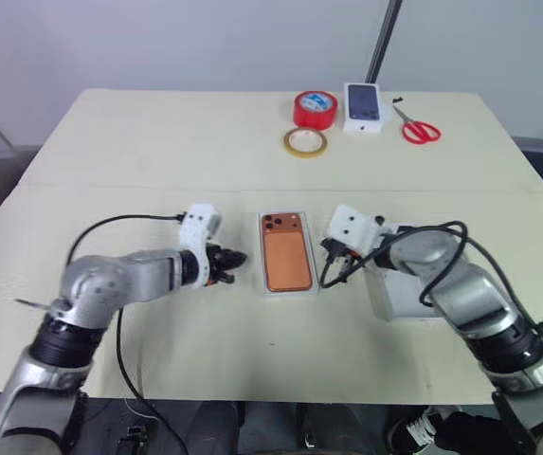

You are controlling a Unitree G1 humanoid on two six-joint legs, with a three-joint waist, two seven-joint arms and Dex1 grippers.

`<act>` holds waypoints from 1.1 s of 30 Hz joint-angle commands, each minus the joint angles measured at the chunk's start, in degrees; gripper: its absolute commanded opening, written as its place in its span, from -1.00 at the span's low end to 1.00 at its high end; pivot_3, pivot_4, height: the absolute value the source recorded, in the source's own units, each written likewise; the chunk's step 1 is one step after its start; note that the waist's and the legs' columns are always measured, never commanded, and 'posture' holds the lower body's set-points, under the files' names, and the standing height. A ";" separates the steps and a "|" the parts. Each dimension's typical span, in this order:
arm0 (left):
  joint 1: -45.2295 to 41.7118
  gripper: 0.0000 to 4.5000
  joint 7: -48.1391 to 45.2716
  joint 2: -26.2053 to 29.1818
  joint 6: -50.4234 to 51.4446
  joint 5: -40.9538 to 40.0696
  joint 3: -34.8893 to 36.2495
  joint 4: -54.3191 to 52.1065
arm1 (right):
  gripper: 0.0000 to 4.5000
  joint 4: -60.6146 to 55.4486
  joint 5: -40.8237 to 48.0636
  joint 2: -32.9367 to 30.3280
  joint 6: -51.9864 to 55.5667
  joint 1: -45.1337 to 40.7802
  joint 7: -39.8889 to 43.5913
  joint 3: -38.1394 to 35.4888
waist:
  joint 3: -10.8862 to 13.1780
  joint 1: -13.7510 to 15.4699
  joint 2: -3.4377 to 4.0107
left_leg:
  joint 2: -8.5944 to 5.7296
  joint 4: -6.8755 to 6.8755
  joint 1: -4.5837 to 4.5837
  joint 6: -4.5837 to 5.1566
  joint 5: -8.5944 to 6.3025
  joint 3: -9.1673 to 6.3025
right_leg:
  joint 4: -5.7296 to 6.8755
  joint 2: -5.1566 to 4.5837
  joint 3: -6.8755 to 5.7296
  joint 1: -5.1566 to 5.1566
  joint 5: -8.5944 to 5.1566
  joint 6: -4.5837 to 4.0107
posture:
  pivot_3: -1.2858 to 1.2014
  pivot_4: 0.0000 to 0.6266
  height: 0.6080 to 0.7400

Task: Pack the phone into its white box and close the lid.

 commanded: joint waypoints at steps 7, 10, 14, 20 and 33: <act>-6.23 -0.48 -13.20 -7.03 1.81 14.98 -7.81 2.98 | -1.00 0.23 -1.69 1.97 0.12 -1.34 -0.25 1.89 | 0.01 0.45 -0.01 | -0.04 0.05 -0.07 0.00 0.01 -0.03 | 0.02 -0.02 -0.03 -0.01 0.00 0.00 | 0.03 -0.52 1.00; -7.56 -0.48 -16.40 -9.71 3.15 17.19 -8.90 2.96 | -1.00 -2.17 -1.23 0.26 1.02 0.10 0.73 1.05 | 0.01 0.76 0.00 | -0.07 0.09 -0.06 0.01 0.00 -0.04 | 0.02 -0.07 -0.05 0.05 0.01 0.01 | 0.03 -0.52 1.00; -10.49 -0.48 -20.19 -14.86 5.23 19.85 -10.69 3.86 | -1.00 -8.18 0.23 -4.89 3.16 4.45 2.88 -2.13 | 0.01 1.92 0.00 | -0.12 0.13 -0.12 0.06 -0.03 -0.10 | -0.05 -0.10 -0.10 0.08 0.00 0.03 | 0.03 -0.52 1.00; -13.29 -0.48 -24.39 -21.38 6.96 23.95 -13.19 6.09 | -1.00 -15.78 1.48 -11.29 7.97 12.74 3.68 -7.67 | 0.01 1.64 -0.01 | -0.17 0.16 -0.20 0.09 -0.04 -0.16 | -0.08 -0.11 -0.14 0.08 -0.01 0.05 | 0.03 -0.52 1.00; -14.25 -0.48 -27.32 -26.23 6.37 32.35 -9.63 13.27 | -1.00 -22.24 3.53 -16.16 11.75 22.82 3.05 -13.88 | 0.00 1.59 -0.01 | -0.15 0.19 -0.03 0.10 -0.05 -0.20 | -0.10 -0.08 -0.19 0.30 -0.01 0.05 | 0.03 -0.52 1.00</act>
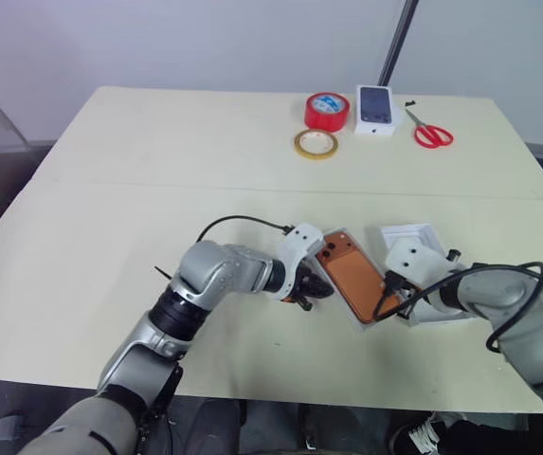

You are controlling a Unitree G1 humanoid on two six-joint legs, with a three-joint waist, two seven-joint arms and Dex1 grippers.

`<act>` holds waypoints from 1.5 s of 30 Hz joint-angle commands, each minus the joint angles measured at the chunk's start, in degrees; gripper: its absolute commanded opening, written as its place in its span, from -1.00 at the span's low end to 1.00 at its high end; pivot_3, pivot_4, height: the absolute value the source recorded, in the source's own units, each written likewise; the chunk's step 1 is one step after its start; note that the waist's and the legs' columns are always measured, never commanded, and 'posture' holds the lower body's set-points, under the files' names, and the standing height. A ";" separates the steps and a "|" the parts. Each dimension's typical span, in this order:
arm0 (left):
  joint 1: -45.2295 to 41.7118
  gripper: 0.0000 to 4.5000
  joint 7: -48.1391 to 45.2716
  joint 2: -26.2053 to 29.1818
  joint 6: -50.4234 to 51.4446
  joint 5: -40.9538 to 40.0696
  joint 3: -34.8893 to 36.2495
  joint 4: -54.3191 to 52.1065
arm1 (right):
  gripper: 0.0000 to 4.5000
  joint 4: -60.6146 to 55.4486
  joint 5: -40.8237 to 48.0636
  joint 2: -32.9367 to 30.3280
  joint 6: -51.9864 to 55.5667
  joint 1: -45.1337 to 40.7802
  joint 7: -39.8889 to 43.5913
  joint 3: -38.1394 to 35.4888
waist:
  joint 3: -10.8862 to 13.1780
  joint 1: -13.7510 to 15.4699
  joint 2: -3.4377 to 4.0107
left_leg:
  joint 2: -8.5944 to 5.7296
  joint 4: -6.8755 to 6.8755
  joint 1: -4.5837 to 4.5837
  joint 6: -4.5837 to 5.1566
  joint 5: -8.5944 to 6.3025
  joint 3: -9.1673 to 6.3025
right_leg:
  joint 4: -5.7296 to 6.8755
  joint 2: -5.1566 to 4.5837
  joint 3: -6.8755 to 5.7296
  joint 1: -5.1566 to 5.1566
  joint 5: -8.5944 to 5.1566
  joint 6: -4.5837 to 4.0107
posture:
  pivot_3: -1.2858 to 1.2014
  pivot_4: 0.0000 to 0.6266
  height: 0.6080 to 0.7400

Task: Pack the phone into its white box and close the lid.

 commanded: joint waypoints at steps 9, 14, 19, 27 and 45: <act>-1.29 -0.48 0.50 -2.70 -2.34 4.85 4.69 4.09 | -1.00 -2.58 2.90 0.52 0.46 -0.49 0.78 2.20 | 0.00 -0.19 -0.01 | 0.03 -0.04 0.17 0.00 0.00 0.00 | 0.00 0.04 0.02 0.12 0.00 0.00 | 0.03 -0.52 1.00; -1.22 -0.48 0.76 -4.00 -2.46 6.15 6.04 4.93 | -1.00 -2.36 2.93 -0.25 0.33 -0.46 0.98 2.01 | 0.00 -0.21 0.00 | 0.04 -0.04 0.19 0.00 0.00 0.00 | 0.00 0.05 0.02 0.12 0.00 0.00 | 0.03 -0.52 1.00; -0.49 -0.48 0.54 -4.36 -2.00 7.20 6.75 4.43 | -1.00 -2.29 5.81 -1.02 2.70 -1.62 2.10 -3.03 | 0.00 -0.21 0.00 | 0.04 -0.04 0.19 0.00 0.00 0.00 | 0.00 0.05 0.03 0.12 0.00 0.00 | 0.03 -0.52 1.00; 4.05 -0.51 -3.12 1.27 -5.89 8.17 6.38 -4.96 | 0.28 -2.33 15.92 2.44 17.91 -6.26 2.28 -13.17 | 0.01 -0.55 0.01 | 0.12 -0.10 0.18 0.00 0.00 0.02 | 0.01 0.05 0.06 0.07 0.00 -0.01 | 0.03 -0.52 1.00; 22.99 -0.51 -25.75 20.64 -51.90 18.63 5.21 -19.11 | -0.78 11.01 16.49 12.23 27.57 -12.44 -12.96 -11.69 | 0.12 -0.29 0.23 | 0.12 -0.17 0.14 0.08 -0.05 0.19 | -0.03 -0.06 0.15 -0.03 -0.01 -0.04 | 0.03 -0.52 1.00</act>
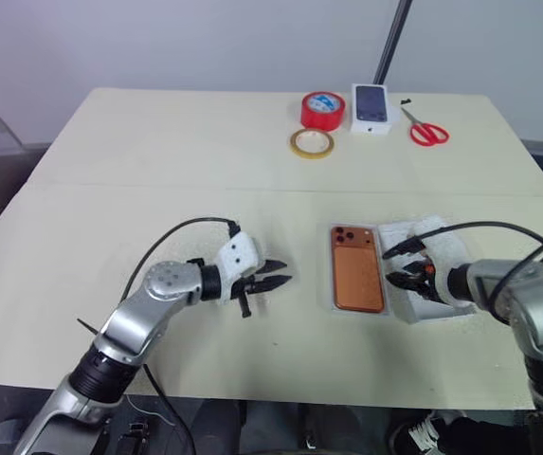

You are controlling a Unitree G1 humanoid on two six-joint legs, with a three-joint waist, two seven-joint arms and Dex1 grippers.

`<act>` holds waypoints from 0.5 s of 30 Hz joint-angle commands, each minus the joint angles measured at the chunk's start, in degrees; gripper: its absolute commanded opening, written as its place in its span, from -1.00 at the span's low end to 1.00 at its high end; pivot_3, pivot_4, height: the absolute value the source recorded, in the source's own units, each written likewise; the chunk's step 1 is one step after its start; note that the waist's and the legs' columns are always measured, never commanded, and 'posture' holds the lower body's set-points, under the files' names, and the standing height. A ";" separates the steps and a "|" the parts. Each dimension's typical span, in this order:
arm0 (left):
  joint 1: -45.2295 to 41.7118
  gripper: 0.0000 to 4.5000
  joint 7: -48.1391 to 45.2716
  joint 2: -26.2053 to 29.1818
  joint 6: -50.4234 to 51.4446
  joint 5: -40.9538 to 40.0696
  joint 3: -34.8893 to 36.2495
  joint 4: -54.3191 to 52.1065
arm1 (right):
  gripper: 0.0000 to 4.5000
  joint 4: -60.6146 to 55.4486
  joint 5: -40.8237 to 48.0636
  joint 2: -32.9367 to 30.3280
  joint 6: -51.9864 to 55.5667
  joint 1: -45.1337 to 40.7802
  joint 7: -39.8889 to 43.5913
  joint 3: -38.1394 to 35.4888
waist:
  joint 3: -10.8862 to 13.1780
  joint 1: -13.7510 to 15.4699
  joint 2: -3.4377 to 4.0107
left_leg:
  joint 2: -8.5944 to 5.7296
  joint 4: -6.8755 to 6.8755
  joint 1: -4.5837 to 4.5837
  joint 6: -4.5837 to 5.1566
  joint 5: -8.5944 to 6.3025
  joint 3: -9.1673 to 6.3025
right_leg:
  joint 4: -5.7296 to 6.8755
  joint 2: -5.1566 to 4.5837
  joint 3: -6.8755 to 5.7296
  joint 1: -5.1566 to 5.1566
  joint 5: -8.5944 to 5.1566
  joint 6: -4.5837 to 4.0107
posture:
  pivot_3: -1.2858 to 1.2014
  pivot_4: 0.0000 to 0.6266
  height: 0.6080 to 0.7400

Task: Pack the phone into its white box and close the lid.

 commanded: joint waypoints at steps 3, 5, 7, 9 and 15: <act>0.83 -0.51 -1.45 0.35 -2.33 -0.33 2.00 -2.61 | -0.99 -0.24 1.27 2.00 4.19 -2.73 -2.79 -1.90 | 0.00 -0.15 0.00 | 0.00 0.01 0.00 0.02 -0.01 0.00 | 0.00 0.02 0.00 0.01 0.00 0.00 | 0.03 -0.52 1.00; 1.56 -0.51 -0.98 0.32 -2.36 -0.39 2.72 -2.60 | -0.99 -1.01 1.94 2.59 6.36 -4.00 -3.11 -4.33 | 0.00 -0.26 0.00 | 0.01 0.01 0.00 0.02 -0.01 0.00 | 0.01 0.04 0.00 0.00 0.00 0.00 | 0.03 -0.52 1.00; 2.29 -0.51 -0.36 0.25 -2.22 -0.55 4.02 -2.36 | -0.99 -1.24 3.20 3.10 6.99 -5.45 -3.45 -7.20 | 0.00 -0.31 0.01 | 0.02 0.00 0.00 0.03 -0.02 -0.01 | 0.01 0.06 0.00 0.00 0.00 0.00 | 0.03 -0.52 1.00; 2.97 -0.51 1.21 -0.04 -1.28 -1.40 6.66 -1.74 | -0.99 -1.10 6.32 4.22 7.00 -7.96 -3.38 -11.78 | 0.04 -0.61 0.06 | 0.02 0.00 0.00 0.04 -0.02 0.00 | 0.02 0.06 0.00 -0.01 0.00 0.00 | 0.03 -0.52 1.00; 1.81 -0.51 6.85 -2.79 1.29 -4.37 15.37 3.55 | -0.99 2.95 31.47 12.66 7.00 -16.65 -10.23 -23.43 | 0.08 -1.55 0.12 | 0.08 0.00 0.01 0.07 -0.04 -0.01 | 0.07 0.14 -0.01 -0.03 0.00 0.01 | 0.03 -0.52 1.00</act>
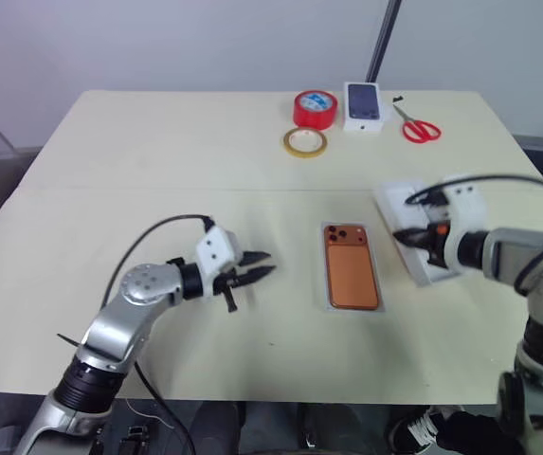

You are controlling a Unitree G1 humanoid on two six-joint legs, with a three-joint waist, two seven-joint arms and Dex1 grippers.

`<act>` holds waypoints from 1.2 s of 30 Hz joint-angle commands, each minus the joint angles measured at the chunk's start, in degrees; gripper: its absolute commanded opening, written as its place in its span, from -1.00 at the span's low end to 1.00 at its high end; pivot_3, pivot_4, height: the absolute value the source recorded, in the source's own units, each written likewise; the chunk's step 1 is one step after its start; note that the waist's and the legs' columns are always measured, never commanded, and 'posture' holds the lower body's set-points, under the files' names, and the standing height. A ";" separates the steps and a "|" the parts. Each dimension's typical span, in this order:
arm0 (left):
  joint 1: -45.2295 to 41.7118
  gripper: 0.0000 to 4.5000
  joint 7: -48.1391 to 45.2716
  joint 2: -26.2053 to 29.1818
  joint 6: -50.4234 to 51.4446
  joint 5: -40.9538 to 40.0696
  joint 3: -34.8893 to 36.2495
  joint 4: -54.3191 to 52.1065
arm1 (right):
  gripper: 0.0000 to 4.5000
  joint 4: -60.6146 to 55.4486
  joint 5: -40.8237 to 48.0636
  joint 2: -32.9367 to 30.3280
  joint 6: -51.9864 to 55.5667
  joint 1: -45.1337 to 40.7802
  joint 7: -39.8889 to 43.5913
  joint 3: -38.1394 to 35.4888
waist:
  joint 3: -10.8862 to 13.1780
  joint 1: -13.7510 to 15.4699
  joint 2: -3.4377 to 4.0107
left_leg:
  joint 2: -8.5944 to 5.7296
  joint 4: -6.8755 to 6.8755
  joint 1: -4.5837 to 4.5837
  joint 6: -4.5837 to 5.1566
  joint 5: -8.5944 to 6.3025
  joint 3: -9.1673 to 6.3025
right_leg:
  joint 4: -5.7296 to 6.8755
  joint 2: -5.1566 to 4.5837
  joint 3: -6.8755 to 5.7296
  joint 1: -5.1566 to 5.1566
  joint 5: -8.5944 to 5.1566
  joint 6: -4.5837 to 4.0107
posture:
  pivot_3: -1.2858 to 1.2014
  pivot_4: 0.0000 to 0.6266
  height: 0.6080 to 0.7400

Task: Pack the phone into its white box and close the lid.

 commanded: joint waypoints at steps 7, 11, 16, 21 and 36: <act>-4.39 -0.51 3.60 -3.01 0.58 -1.70 5.51 4.59 | -0.99 9.95 75.79 6.99 -19.84 0.46 -49.60 7.04 | 0.02 0.15 -0.02 | -0.01 0.08 -0.15 0.03 0.00 0.03 | 0.04 -0.08 -0.02 -0.06 0.00 0.01 | 0.03 -0.52 1.00; -4.89 -0.51 3.52 -3.95 0.25 -0.87 4.10 4.70 | -0.99 4.97 80.65 15.38 -32.88 6.00 -64.13 13.46 | 0.02 -0.50 -0.03 | -0.02 0.26 -0.46 0.09 -0.03 0.11 | 0.14 -0.04 0.01 -0.35 0.02 0.03 | 0.03 -0.52 1.00; -5.14 -0.51 3.18 -5.92 0.04 0.13 1.21 4.53 | -0.99 1.83 80.65 22.78 -40.44 11.10 -76.74 14.26 | 0.02 -0.59 -0.02 | 0.01 0.21 -0.61 0.05 -0.01 0.09 | 0.24 0.01 0.04 -0.61 0.01 0.03 | 0.03 -0.52 1.00; -6.92 -0.51 3.39 -8.74 -0.49 2.62 -2.98 6.24 | -0.57 2.57 80.65 19.44 -39.38 12.79 -78.41 12.96 | 0.01 -0.15 0.00 | 0.00 0.21 -0.60 0.04 0.00 0.13 | 0.25 0.04 0.04 -0.63 0.01 0.03 | 0.03 -0.52 1.00; -14.77 -0.51 1.71 -18.64 -4.71 9.21 -12.87 14.72 | -0.03 7.50 63.48 -25.62 -25.69 7.23 -50.96 14.92 | 0.02 0.19 0.03 | 0.02 0.15 -0.61 0.16 0.04 0.31 | 0.21 0.09 0.12 -0.65 0.01 0.03 | 0.03 -0.52 1.00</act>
